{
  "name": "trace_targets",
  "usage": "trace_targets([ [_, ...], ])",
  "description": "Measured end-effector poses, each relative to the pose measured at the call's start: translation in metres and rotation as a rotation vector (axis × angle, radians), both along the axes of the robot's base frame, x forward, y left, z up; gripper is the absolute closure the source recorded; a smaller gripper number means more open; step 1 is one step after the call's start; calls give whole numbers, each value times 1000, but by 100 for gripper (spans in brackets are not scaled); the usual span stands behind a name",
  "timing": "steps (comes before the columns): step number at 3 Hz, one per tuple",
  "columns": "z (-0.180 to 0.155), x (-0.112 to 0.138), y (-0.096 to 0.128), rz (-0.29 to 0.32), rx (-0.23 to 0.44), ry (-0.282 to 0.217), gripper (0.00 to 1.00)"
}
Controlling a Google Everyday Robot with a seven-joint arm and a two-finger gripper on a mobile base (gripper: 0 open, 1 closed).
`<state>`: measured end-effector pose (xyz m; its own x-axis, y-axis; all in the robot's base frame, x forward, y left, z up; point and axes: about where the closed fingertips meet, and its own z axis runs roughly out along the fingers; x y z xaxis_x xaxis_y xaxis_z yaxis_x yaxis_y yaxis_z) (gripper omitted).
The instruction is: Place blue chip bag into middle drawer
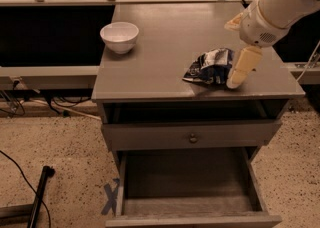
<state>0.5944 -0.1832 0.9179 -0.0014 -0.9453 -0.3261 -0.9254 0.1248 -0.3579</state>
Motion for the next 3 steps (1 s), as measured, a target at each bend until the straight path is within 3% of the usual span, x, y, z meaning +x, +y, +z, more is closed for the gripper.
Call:
trace_targets([
  [1,-28,26,3,13,36,22,11],
  [3,-59,31,17,55,61,57,49],
])
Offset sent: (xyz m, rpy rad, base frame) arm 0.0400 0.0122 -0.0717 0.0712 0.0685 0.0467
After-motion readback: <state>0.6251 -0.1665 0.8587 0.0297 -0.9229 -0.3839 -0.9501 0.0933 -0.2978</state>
